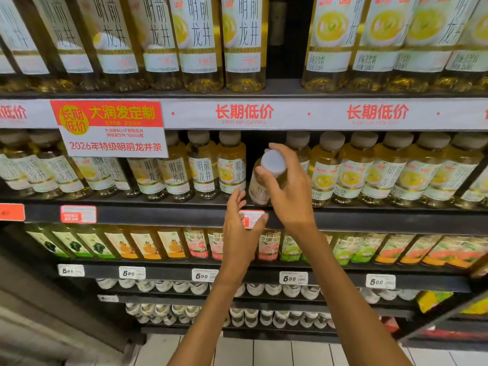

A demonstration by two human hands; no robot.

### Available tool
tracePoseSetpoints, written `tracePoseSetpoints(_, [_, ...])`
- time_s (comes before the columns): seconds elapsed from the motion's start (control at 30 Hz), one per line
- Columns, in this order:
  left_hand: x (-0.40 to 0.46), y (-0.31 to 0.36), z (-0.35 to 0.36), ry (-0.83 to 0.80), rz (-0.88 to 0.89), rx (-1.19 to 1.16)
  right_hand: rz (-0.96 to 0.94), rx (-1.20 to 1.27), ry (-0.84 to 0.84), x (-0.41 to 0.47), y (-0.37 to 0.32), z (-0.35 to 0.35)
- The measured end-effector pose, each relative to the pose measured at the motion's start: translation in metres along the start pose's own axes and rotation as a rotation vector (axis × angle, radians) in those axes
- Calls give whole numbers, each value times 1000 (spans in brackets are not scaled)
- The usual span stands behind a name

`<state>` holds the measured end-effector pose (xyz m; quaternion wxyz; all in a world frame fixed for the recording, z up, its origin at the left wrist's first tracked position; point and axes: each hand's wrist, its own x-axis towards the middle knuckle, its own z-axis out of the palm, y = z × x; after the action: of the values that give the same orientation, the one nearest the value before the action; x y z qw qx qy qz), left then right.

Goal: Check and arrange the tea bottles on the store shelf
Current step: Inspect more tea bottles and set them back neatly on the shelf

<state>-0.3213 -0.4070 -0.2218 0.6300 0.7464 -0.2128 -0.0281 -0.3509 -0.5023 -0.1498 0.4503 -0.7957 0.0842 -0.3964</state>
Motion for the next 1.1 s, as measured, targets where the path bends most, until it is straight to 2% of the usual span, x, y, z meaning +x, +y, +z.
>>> tracePoseSetpoints(0.1, [-5, 4, -8, -54, 37, -3, -4, 157, 66, -5, -10, -9])
tracePoseSetpoints(0.17, [-12, 13, -15, -162, 42, -100, 3, 300, 75, -4, -20, -17])
tracePoseSetpoints(0.3, [-28, 31, -28, -299, 56, -233, 139, 562, 76, -3, -35, -24])
tracePoseSetpoints(0.4, [-39, 38, -40, -374, 5, -312, 262, 757, -33, -4, -34, -27])
tracePoseSetpoints(0.53, [-51, 35, -52, -469, -182, -476, 442, 1085, -247, -10, -32, -27])
tracePoseSetpoints(0.63, [-57, 34, -55, -525, -256, -521, 493, 1087, -256, -19, -30, -20])
tracePoseSetpoints(0.8, [-57, 38, -56, -394, -186, -344, 438, 714, -117, -22, -36, -14])
tracePoseSetpoints(0.87, [-55, 41, -53, -377, -177, -334, 456, 677, -111, -22, -35, -11])
tracePoseSetpoints(0.93, [-57, 43, -51, -386, -240, -393, 513, 772, -164, -21, -34, -12])
tracePoseSetpoints(1.03, [-59, 47, -50, -523, -429, -673, 604, 1053, -311, -16, -35, -17])
tracePoseSetpoints(1.1, [-58, 46, -49, -570, -481, -712, 606, 1126, -344, -13, -34, -17])
